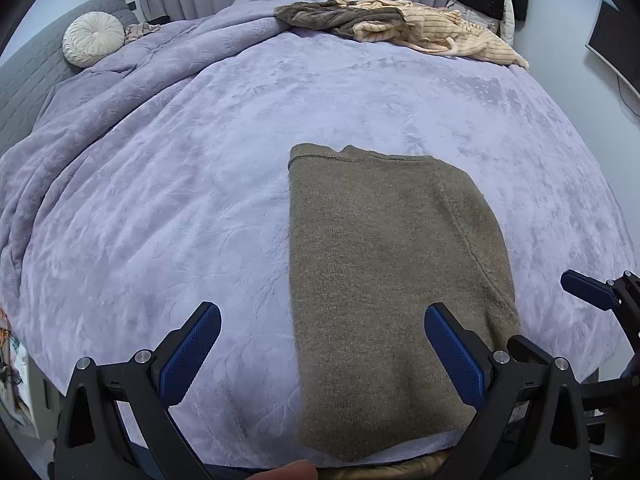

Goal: Fold small clothes

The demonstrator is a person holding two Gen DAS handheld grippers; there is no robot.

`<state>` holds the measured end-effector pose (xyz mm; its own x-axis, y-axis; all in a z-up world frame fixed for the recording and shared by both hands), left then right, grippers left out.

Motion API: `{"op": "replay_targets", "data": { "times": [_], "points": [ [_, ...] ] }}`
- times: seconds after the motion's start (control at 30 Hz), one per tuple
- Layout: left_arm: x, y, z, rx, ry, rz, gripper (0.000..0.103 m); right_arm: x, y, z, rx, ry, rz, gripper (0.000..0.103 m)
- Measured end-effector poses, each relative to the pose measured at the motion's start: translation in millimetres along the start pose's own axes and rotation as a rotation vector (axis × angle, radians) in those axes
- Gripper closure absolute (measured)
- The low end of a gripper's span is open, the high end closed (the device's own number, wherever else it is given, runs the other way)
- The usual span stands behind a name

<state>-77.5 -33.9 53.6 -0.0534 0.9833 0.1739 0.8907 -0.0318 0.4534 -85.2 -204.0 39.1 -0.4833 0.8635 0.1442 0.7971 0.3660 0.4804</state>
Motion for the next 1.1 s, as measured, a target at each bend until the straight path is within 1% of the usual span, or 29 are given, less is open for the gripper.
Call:
{"op": "replay_targets", "data": {
  "times": [0.1,0.27,1.1],
  "points": [
    [-3.7,-2.0,2.0,0.022,-0.021,0.009,0.001,0.8,1.5,1.9,0.003,0.001,-0.006,0.023],
    [-4.5,-1.8,6.4,0.046,-0.029,0.007,0.001,-0.9,4.1,4.0,0.012,0.000,-0.002,0.023],
    [-11.0,11.8,16.9,0.058,-0.051,0.021,0.001,-7.1,18.5,17.3,0.043,0.010,0.008,0.023]
  ]
}}
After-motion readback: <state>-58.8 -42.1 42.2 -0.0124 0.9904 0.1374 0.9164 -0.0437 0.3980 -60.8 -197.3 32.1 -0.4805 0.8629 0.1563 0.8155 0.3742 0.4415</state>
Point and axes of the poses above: each gripper's, at about its wrist camera, not at the fingertips, and z roughly the way its jaws point, x to its left, y to its top, the point moved 7 cm from there along z, roughly the way its jaws point, and after that the axes turned 12 degrees about y, right-handed, at the moved point
